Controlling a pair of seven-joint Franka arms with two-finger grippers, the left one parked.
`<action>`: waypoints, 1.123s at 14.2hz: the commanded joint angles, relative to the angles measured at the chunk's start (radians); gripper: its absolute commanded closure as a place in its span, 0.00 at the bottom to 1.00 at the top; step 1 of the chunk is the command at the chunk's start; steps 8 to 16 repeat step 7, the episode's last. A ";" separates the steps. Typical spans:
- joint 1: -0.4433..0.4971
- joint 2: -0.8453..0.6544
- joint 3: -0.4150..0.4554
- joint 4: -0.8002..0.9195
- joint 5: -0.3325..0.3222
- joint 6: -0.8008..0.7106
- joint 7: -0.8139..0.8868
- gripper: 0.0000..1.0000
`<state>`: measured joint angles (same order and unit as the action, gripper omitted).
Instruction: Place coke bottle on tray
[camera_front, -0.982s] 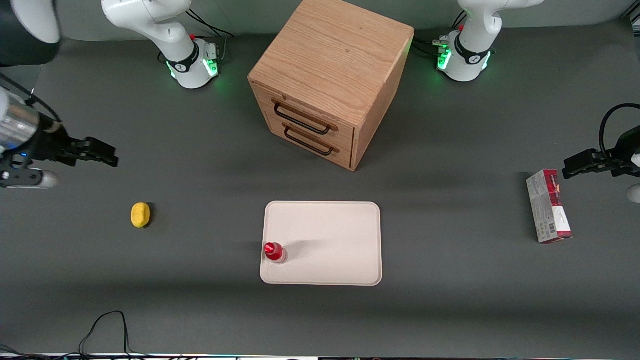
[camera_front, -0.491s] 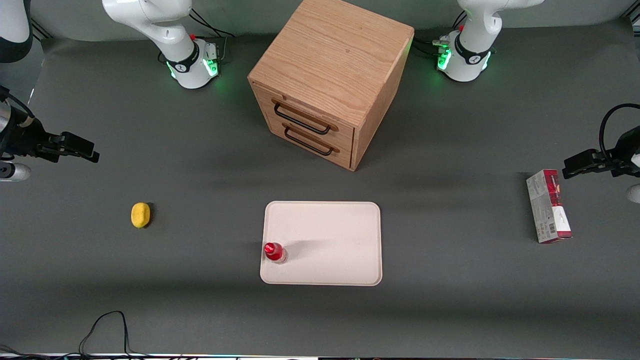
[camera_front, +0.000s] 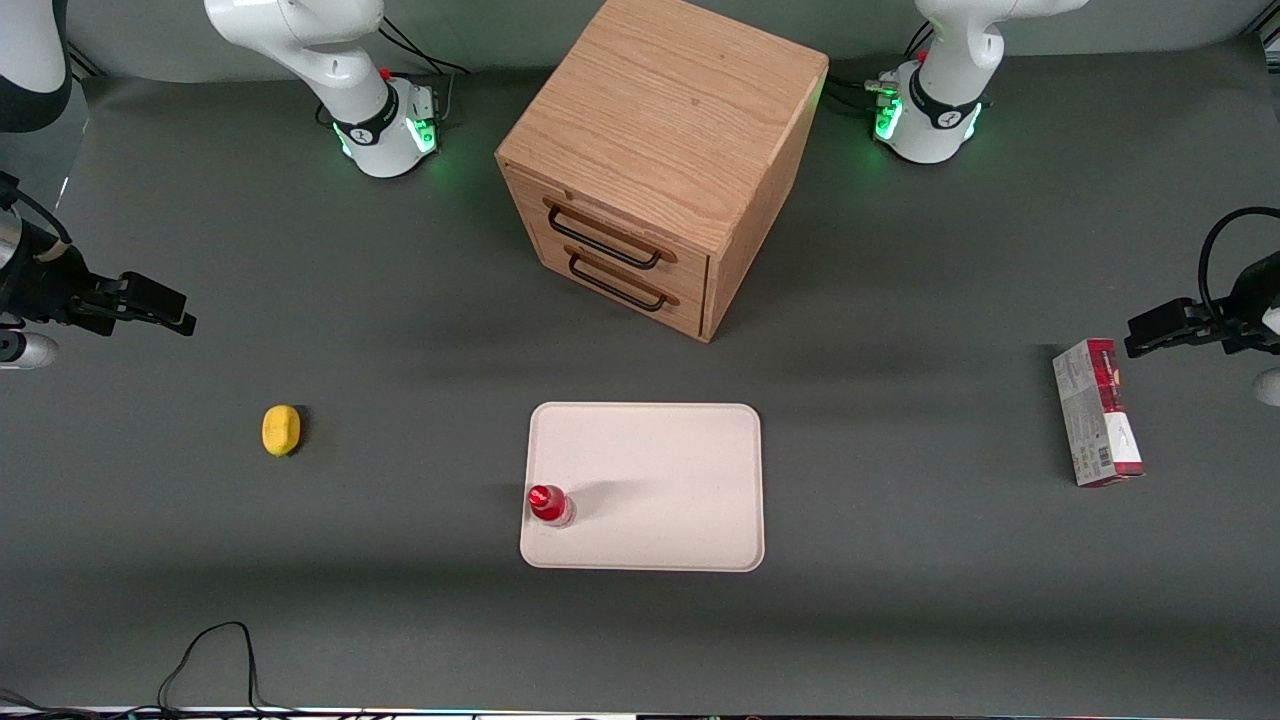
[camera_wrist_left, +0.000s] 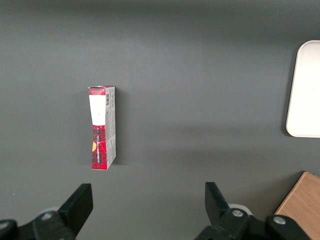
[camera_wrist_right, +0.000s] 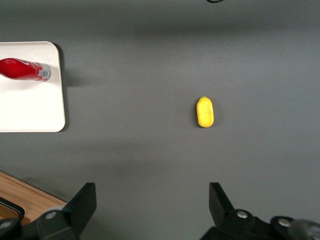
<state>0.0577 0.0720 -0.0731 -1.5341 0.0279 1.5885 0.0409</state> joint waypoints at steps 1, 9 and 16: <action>-0.006 -0.014 0.003 -0.012 -0.032 0.008 -0.036 0.00; -0.004 -0.017 0.001 -0.011 -0.042 -0.001 -0.046 0.00; -0.004 -0.017 0.001 -0.011 -0.042 -0.001 -0.046 0.00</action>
